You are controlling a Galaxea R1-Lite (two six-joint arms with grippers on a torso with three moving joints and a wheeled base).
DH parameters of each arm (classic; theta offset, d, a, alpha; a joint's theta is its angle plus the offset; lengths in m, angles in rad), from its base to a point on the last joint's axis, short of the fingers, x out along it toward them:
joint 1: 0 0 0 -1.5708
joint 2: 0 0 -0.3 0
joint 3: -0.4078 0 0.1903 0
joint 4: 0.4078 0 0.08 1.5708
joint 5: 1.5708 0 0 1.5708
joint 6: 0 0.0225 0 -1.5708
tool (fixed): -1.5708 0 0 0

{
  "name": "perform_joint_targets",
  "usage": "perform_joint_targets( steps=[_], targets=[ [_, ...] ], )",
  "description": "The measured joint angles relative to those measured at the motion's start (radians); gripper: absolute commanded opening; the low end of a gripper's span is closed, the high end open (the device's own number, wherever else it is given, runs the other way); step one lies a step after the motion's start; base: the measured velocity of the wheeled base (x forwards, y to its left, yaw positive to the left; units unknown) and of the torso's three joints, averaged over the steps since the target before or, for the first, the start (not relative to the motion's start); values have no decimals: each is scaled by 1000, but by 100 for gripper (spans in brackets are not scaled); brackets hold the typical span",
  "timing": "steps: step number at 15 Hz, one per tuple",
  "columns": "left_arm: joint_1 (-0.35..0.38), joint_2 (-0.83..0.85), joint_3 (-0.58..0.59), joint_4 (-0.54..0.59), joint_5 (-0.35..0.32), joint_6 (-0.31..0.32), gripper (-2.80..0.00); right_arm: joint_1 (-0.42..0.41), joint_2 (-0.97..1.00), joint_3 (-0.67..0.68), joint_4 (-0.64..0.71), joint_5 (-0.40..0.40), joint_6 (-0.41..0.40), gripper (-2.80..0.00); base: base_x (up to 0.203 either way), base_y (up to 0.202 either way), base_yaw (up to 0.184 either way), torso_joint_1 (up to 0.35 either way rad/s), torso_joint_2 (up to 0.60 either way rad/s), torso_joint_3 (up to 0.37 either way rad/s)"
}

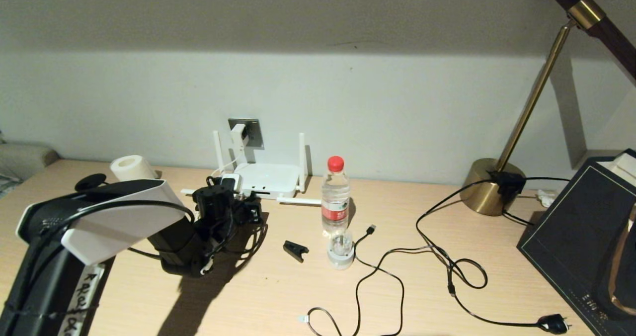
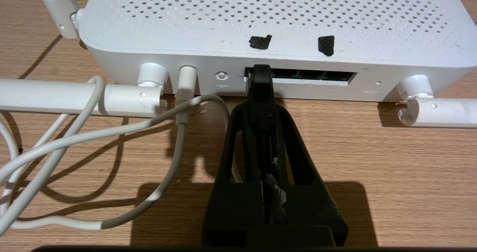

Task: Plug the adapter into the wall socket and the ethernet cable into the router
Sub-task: Plug cable into router interface

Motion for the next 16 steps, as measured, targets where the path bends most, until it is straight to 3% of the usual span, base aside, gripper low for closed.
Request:
perform_joint_targets(
  steps=[1,8,16],
  targets=[
    [-1,0,1,-4,0,0,0,0,0,0,0,0,0,-280,0,0,0,0,0,0],
    [-1,-3,8,-17,-12,-4,0,0,0,0,0,0,0,-280,0,0,0,0,0,0],
    [-22,-62,118,-68,-16,-5,0,0,0,0,0,0,0,-280,0,0,0,0,0,0]
  ],
)
